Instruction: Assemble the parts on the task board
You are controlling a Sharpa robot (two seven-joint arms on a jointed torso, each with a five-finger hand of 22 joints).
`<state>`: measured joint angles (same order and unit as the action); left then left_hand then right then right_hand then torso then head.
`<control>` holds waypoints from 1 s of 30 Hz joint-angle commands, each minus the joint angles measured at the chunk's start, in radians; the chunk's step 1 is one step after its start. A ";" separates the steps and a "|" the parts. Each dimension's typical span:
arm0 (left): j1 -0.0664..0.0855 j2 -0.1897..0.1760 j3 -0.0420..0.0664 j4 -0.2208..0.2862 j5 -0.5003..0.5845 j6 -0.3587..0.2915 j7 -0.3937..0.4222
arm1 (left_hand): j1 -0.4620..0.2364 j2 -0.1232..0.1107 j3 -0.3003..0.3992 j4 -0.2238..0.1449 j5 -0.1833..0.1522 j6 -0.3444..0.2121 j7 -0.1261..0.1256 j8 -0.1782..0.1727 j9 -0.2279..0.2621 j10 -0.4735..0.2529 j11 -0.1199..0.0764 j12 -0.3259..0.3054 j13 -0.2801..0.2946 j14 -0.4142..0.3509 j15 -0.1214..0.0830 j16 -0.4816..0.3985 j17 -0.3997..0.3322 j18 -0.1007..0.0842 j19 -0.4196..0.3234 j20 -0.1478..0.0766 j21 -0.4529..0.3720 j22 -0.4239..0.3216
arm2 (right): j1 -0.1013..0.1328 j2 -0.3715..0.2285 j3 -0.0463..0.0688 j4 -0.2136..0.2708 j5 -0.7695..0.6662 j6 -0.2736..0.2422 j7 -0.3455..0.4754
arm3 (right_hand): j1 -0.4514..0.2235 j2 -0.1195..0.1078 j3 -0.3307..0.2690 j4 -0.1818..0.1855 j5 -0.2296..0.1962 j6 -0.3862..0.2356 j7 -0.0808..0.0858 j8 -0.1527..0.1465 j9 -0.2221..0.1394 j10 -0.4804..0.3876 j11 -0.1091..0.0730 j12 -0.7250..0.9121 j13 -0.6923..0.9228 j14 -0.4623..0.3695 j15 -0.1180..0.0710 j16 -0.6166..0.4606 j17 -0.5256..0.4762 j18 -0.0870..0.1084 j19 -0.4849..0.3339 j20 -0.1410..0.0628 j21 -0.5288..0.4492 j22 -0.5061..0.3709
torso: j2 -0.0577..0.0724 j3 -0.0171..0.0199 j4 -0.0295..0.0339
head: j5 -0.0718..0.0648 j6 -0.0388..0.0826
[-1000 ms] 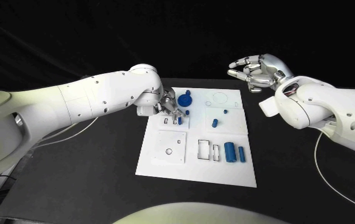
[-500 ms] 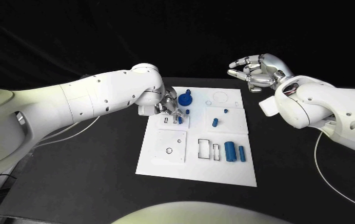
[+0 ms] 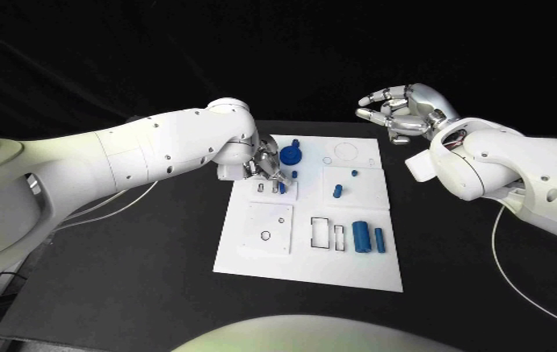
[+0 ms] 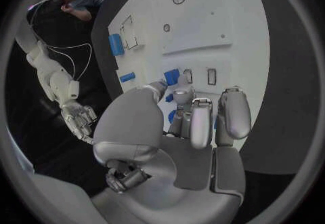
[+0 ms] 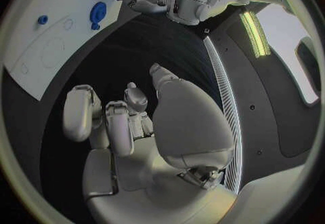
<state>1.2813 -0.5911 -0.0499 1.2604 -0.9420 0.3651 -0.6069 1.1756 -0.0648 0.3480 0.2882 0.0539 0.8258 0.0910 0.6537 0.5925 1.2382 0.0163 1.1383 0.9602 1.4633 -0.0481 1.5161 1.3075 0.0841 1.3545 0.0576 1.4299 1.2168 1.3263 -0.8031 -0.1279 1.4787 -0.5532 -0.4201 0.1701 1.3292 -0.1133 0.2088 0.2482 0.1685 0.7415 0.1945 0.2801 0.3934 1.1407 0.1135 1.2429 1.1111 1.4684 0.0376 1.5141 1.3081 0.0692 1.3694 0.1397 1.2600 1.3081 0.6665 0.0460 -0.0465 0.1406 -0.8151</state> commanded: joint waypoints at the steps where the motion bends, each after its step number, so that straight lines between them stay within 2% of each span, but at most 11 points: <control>1: 0.000 0.004 0.000 -0.002 0.007 0.019 0.001 | 0.012 0.001 0.009 0.001 0.000 -0.003 -0.001 -0.004 0.002 -0.003 0.000 -0.005 0.000 0.081 0.003 0.007 0.165 -0.013 0.005 0.005 0.004 0.002 | -0.001 0.001 0.000 0.000 -0.011 0.013 0.000 | 0.004 0.000 0.001 0.003 0.004 -0.002 0.001 0.007 -0.001 -0.007 -0.002 0.002 -0.002 0.055 -0.001 -0.005 0.102 0.011 -0.009 0.001 -0.006 0.048 | 0.000 0.0000 -0.0002 | 0.001 -0.001; 5: 0.000 0.004 0.000 -0.004 0.012 0.022 0.001 | 0.027 -0.003 0.037 -0.001 0.000 -0.001 -0.002 -0.007 0.006 -0.003 -0.002 -0.005 0.000 0.081 0.003 0.007 0.166 -0.013 0.005 0.004 0.004 0.003 | -0.001 0.002 0.000 -0.001 -0.011 0.013 0.000 | 0.004 0.000 0.001 0.003 0.004 -0.002 0.001 0.007 -0.001 -0.007 -0.002 0.002 -0.002 0.055 -0.001 -0.005 0.102 0.011 -0.009 0.001 -0.006 0.048 | 0.000 0.0000 -0.0006 | 0.001 -0.001; 8: 0.000 0.004 0.000 -0.004 0.025 0.024 0.001 | 0.076 -0.017 0.126 -0.011 0.002 0.000 -0.004 -0.014 0.016 -0.005 -0.004 -0.008 -0.003 0.080 -0.001 0.006 0.165 -0.013 0.004 0.002 0.005 0.005 | -0.001 0.003 0.000 -0.002 -0.011 0.013 -0.001 | 0.004 0.000 0.001 0.003 0.004 -0.002 0.001 0.007 -0.001 -0.007 -0.002 0.002 -0.002 0.055 -0.001 -0.005 0.102 0.011 -0.009 0.001 -0.006 0.048 | 0.000 0.0000 -0.0007 | 0.001 -0.001; 9: 0.000 0.004 0.000 -0.005 0.028 0.024 0.001 | 0.109 -0.016 0.171 -0.033 0.000 -0.003 -0.009 -0.015 0.020 -0.007 -0.008 -0.011 -0.005 0.080 -0.004 0.006 0.165 -0.013 0.004 0.001 0.005 0.005 | -0.001 0.003 0.000 -0.002 -0.011 0.014 -0.001 | 0.004 0.000 0.001 0.003 0.004 -0.002 0.001 0.007 -0.001 -0.007 -0.002 0.002 -0.002 0.055 -0.001 -0.005 0.102 0.011 -0.009 0.001 -0.006 0.048 | 0.000 0.0001 -0.0004 | 0.001 -0.001; 10: 0.000 0.004 0.000 -0.005 0.032 0.024 0.002 | 0.116 -0.037 0.247 -0.045 0.001 -0.004 0.000 -0.014 0.030 -0.007 -0.006 -0.014 -0.007 0.081 -0.004 0.006 0.166 -0.013 0.004 -0.001 0.006 0.007 | -0.001 0.003 0.000 -0.002 -0.011 0.014 -0.001 | 0.003 0.000 0.001 0.005 0.007 -0.002 0.001 0.008 -0.002 -0.005 -0.002 0.003 0.000 0.055 -0.001 -0.005 0.103 0.011 -0.009 0.001 -0.007 0.047 | 0.000 0.0001 -0.0004 | 0.001 -0.001; 12: 0.000 0.004 0.000 -0.005 0.038 0.025 0.002 | 0.131 -0.046 0.302 -0.071 0.001 -0.007 -0.006 -0.012 0.039 -0.006 -0.008 -0.016 -0.009 0.081 -0.005 0.006 0.165 -0.013 0.004 -0.001 0.006 0.008 | -0.002 0.003 0.000 -0.002 -0.011 0.014 -0.001 | 0.003 0.000 0.001 0.005 0.007 -0.002 0.001 0.008 -0.002 -0.005 -0.002 0.003 0.000 0.055 -0.001 -0.005 0.103 0.011 -0.009 0.001 -0.007 0.047 | 0.001 0.0003 -0.0001 | 0.001 -0.002; 13: 0.000 0.004 0.000 -0.005 0.042 0.026 0.003 | 0.149 -0.056 0.368 -0.109 0.002 -0.013 0.001 -0.006 0.051 -0.009 -0.007 -0.023 -0.014 0.081 -0.003 0.006 0.166 -0.013 0.004 -0.003 0.007 0.010 | -0.002 0.003 0.000 -0.002 -0.011 0.014 -0.001 | 0.003 0.000 0.001 0.005 0.007 -0.002 0.001 0.008 -0.002 -0.005 -0.002 0.003 0.000 0.055 -0.001 -0.005 0.103 0.011 -0.009 0.001 -0.007 0.047 | 0.001 0.0003 0.0000 | 0.001 -0.002; 14: 0.000 0.004 0.000 -0.005 0.046 0.027 0.003 | 0.132 -0.077 0.457 -0.152 0.019 -0.018 0.009 0.005 0.072 -0.007 0.007 -0.028 -0.020 0.081 0.001 0.007 0.167 -0.013 0.004 0.000 0.008 0.011 | -0.002 0.003 -0.001 -0.003 -0.011 0.014 -0.001 | 0.003 0.000 0.001 0.005 0.007 -0.002 0.001 0.008 -0.002 -0.005 -0.002 0.003 0.000 0.055 -0.001 -0.005 0.103 0.011 -0.009 0.001 -0.007 0.047 | 0.001 0.0003 0.0003 | 0.001 -0.002; 16: 0.000 0.003 0.000 -0.005 0.054 0.029 0.004 | 0.099 -0.084 0.509 -0.182 0.019 -0.022 0.012 0.011 0.090 -0.005 0.002 -0.030 -0.024 0.081 0.007 0.007 0.167 -0.013 0.003 0.003 0.010 0.013 | -0.002 0.004 -0.001 -0.003 -0.011 0.014 -0.001 | 0.003 0.000 0.001 0.005 0.007 -0.002 0.001 0.008 -0.002 -0.005 -0.002 0.003 0.000 0.055 -0.001 -0.005 0.103 0.011 -0.009 0.001 -0.007 0.047 | 0.001 0.0005 0.0005 | 0.001 -0.002; 23: 0.000 0.000 0.000 -0.004 0.066 0.029 0.008 | 0.063 -0.090 0.560 -0.230 0.062 -0.020 0.011 0.013 0.111 -0.010 0.005 -0.040 -0.036 0.081 0.007 0.008 0.169 -0.013 0.002 0.005 0.012 0.016 | -0.004 0.004 -0.001 -0.004 -0.011 0.014 0.000 | 0.003 0.000 0.001 0.005 0.007 -0.002 0.001 0.008 -0.002 -0.005 -0.002 0.003 0.000 0.055 -0.001 -0.005 0.103 0.011 -0.009 0.001 -0.007 0.047 | 0.000 0.0008 0.0005 | 0.003 -0.003; 30: 0.000 -0.015 0.001 0.007 0.087 0.009 0.015 | 0.027 -0.101 0.572 -0.261 0.160 -0.008 0.008 0.016 0.131 -0.003 0.002 -0.035 -0.032 0.081 0.004 0.007 0.168 -0.014 0.004 0.003 0.016 0.023 | -0.006 0.004 -0.001 -0.005 -0.011 0.014 0.001 | 0.003 0.000 0.000 0.006 0.008 -0.002 0.001 0.009 -0.002 -0.006 -0.002 0.002 -0.002 0.055 -0.001 -0.006 0.101 0.011 -0.011 0.001 -0.009 0.046 | 0.000 0.0010 -0.0003 | 0.006 -0.003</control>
<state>1.2812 -0.6040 -0.0501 1.2615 -0.8820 0.3749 -0.6042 1.2109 -0.1672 0.7145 0.2354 0.2045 0.8080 0.1014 0.6626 0.7019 1.2312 0.0166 1.1032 0.9261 1.4633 -0.0481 1.5201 1.3074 0.0841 1.3544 0.0575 1.4415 1.2382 1.3211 -0.7999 -0.1292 1.4738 -0.5553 -0.4191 0.1685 1.3292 -0.1133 0.2088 0.2482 0.1727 0.7415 0.1945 0.2859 0.3924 1.1407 0.1135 1.2430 1.1098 1.4685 0.0376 1.5141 1.3078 0.0691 1.3657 0.1434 1.2526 1.3076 0.6671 0.0466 -0.0461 0.1454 -0.8181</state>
